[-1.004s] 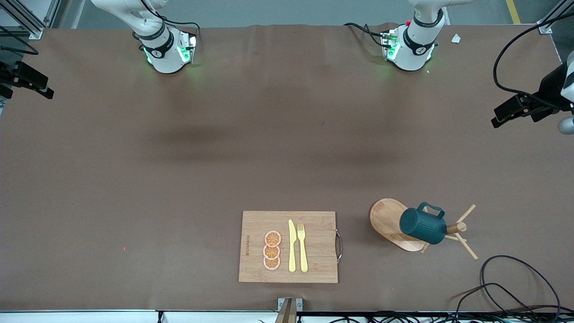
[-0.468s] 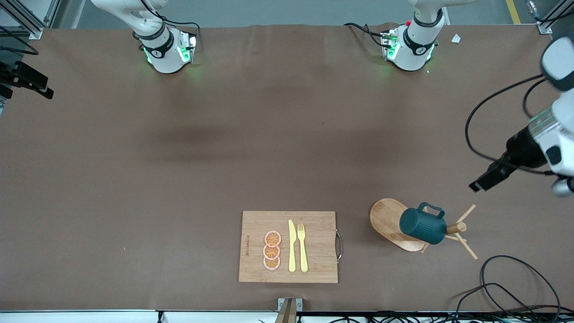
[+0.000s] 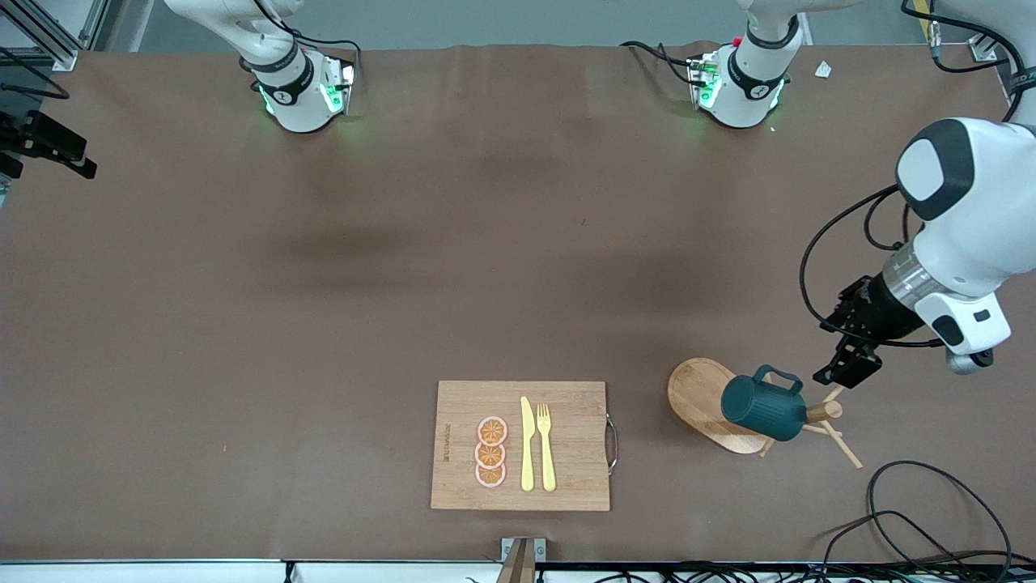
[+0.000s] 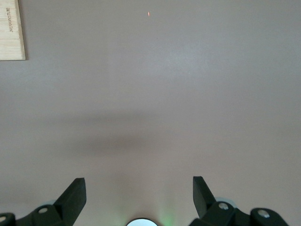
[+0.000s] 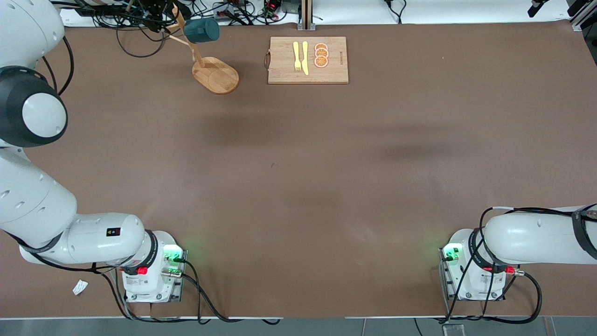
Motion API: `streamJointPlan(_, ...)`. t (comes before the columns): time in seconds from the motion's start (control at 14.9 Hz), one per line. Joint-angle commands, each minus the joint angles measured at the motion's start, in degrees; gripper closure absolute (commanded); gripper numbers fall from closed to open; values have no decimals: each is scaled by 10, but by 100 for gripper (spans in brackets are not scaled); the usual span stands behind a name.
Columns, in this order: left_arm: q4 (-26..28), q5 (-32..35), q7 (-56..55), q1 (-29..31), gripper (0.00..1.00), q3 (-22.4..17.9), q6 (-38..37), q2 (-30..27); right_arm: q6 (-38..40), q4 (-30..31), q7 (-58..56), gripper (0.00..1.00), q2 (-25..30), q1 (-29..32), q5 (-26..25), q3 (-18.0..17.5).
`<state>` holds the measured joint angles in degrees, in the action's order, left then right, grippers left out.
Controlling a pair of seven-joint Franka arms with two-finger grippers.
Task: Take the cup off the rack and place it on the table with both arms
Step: 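Lower the left gripper around the teal mug body and close it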
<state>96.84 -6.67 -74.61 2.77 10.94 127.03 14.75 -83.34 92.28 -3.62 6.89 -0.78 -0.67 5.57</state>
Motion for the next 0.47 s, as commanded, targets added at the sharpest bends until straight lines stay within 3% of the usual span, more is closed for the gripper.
streamJointPlan(0.0, 5, -8, -102, -21, 0, 3, 33, 10, -6, 11, -6, 0, 9, 3, -7, -3)
streamJointPlan(0.4, 8, -12, -134, -19, 0, 3, 36, 15, -6, 11, -5, 0, 9, 3, -7, -3)
